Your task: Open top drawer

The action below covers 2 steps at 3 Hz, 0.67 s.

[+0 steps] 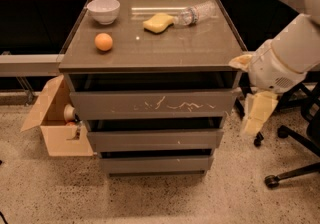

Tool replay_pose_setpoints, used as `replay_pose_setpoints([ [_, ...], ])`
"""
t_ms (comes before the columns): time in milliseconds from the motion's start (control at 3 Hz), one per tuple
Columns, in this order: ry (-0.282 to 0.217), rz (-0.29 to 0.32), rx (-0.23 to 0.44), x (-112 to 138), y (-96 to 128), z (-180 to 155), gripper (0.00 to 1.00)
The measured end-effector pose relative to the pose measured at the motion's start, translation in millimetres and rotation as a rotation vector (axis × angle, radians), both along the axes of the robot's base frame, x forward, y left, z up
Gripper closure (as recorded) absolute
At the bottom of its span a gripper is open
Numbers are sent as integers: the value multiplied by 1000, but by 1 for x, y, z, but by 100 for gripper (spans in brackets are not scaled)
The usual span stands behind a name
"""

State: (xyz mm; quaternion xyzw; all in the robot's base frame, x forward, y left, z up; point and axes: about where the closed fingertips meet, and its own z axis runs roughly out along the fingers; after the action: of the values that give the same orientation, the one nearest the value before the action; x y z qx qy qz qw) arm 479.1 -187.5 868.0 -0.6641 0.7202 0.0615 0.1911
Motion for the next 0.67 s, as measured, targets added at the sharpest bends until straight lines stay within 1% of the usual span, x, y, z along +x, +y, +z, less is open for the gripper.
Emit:
replay_pose_setpoints([
  [333,22,43,58,14,10,-38,0],
  [667,54,52,105,31,16,-78,0],
])
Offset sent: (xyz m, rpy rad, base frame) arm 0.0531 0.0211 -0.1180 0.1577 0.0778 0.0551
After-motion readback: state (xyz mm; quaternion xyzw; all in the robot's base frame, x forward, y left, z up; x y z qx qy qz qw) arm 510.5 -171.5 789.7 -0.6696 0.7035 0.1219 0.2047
